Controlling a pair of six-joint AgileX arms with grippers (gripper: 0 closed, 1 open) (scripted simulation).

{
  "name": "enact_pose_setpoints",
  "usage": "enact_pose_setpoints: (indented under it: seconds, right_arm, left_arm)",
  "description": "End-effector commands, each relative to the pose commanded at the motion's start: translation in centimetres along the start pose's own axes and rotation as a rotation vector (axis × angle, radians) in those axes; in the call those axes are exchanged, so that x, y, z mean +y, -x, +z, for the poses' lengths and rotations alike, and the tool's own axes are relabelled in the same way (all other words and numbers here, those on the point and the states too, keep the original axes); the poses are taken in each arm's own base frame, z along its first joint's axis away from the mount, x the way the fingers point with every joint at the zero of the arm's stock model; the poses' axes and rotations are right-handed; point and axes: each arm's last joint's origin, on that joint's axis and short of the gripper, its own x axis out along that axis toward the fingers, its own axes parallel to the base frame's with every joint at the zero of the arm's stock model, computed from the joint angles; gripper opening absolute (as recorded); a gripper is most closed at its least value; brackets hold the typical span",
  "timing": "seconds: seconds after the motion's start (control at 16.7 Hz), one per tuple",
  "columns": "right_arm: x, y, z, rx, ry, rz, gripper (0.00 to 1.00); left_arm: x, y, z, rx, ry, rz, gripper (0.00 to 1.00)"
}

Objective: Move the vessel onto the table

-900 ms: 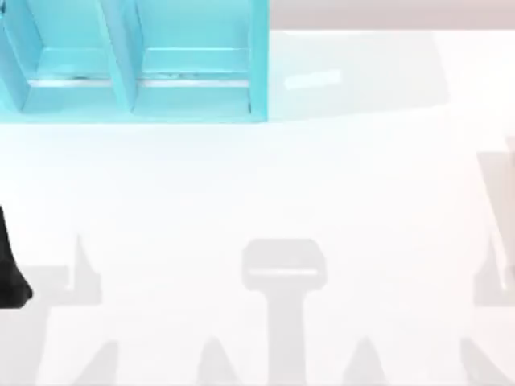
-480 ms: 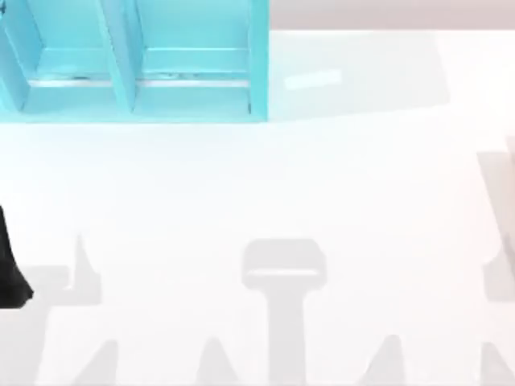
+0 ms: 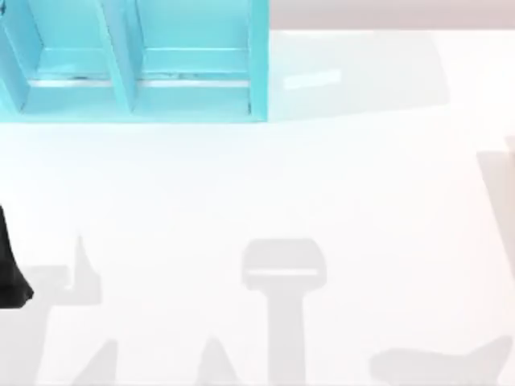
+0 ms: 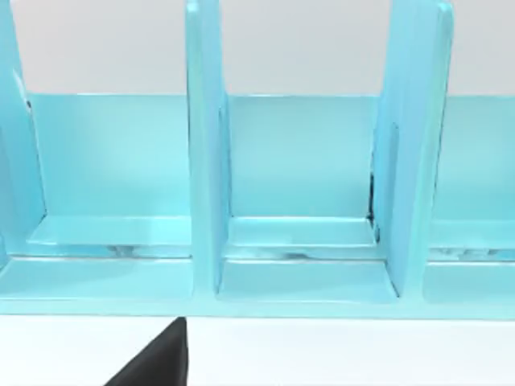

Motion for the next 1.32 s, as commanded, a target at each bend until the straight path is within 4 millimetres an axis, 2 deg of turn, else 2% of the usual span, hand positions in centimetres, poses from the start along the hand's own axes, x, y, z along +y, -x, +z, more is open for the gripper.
enact_pose_setpoints:
  seconds: [0.3,0.48,0.6,1.02,1.14,1.32]
  right_arm:
    - [-5.4,-3.5,3.3,0.432,0.015,0.13,1.0]
    - [-8.0,-5.0,4.0,0.578,0.008,0.211,1.0]
    - [-9.1,-5.5,4.2,0.623,0.004,0.242,1.0]
    - [-9.2,-5.6,4.2,0.632,0.006,0.25,1.0]
    - [-9.1,-6.5,3.6,0.638,0.002,0.253,1.0]
    - [-8.5,-9.1,2.0,0.634,0.003,0.25,1.0]
  left_arm:
    - [0.0,0.0,0.0,0.0,0.0,0.0,1.0]
    - [0.0,0.0,0.0,0.0,0.0,0.0,1.0]
    - [0.0,0.0,0.0,0.0,0.0,0.0,1.0]
    - [0.0,0.0,0.0,0.0,0.0,0.0,1.0]
    - [0.0,0.0,0.0,0.0,0.0,0.0,1.0]
    - [0.0,0.0,0.0,0.0,0.0,0.0,1.0]
